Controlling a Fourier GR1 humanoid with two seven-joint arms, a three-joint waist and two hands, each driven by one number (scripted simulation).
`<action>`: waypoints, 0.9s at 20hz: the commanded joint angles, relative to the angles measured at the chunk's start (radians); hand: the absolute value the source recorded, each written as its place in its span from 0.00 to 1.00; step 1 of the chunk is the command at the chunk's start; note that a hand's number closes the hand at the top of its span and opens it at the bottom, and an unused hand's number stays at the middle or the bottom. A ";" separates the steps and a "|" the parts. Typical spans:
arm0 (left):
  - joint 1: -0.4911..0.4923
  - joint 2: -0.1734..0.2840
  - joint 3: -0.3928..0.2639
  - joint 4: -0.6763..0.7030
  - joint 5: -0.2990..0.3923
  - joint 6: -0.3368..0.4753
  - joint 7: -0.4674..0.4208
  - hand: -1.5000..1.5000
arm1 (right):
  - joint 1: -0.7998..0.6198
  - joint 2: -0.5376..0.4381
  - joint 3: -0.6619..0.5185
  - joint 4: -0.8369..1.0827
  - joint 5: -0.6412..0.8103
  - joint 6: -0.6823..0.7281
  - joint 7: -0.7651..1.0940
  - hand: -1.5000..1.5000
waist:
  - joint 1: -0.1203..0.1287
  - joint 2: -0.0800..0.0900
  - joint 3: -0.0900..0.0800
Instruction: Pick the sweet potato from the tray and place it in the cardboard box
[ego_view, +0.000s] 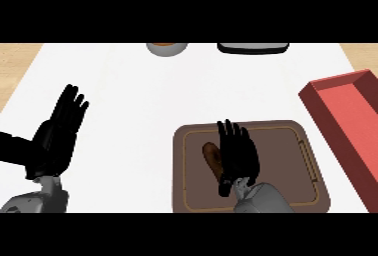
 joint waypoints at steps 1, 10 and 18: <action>0.025 -0.014 0.005 0.013 -0.012 -0.013 -0.026 0.50 | 0.042 0.012 0.014 0.011 0.034 -0.024 -0.019 0.00 | -0.001 0.000 0.000; 0.036 -0.025 -0.006 0.005 -0.029 -0.037 -0.041 0.50 | -0.037 0.013 0.042 0.070 0.001 -0.059 0.002 0.00 | 0.001 0.000 0.000; 0.021 -0.045 -0.016 -0.060 -0.048 0.015 0.041 0.50 | -0.016 -0.040 0.057 0.119 0.133 -0.075 -0.155 1.00 | 0.001 0.000 0.000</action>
